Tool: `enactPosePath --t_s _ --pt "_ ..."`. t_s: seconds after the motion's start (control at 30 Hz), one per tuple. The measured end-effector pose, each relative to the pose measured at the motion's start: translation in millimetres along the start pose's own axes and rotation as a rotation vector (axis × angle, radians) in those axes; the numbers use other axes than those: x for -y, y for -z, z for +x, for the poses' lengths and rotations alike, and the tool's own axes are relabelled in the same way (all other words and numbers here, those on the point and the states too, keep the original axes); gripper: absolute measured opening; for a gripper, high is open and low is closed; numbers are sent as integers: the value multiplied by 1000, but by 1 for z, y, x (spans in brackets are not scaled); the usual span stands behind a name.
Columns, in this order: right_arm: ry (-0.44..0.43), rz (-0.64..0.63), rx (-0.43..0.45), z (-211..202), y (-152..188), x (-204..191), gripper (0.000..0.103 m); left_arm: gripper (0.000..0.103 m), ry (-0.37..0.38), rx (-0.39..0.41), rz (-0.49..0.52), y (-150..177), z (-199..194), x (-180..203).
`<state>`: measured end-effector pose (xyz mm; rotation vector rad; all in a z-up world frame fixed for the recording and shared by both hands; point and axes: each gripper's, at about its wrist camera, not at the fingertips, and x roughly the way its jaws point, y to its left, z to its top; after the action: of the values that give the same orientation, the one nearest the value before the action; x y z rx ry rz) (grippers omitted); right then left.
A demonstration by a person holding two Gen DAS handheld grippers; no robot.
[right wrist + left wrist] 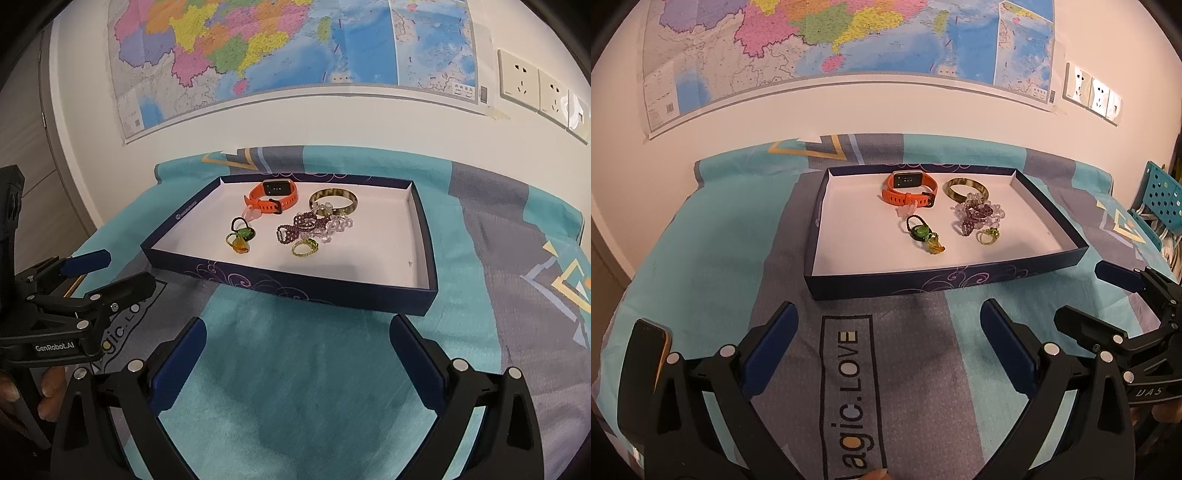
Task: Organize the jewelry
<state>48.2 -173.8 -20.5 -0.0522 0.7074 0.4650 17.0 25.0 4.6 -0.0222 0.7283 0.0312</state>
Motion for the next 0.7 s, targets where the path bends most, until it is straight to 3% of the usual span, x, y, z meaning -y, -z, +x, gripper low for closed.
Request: enactPosePath --t_s 0.7 --pt "7 15 -19 1 6 4 96 97 -13 -2 -14 1 -1 -3"
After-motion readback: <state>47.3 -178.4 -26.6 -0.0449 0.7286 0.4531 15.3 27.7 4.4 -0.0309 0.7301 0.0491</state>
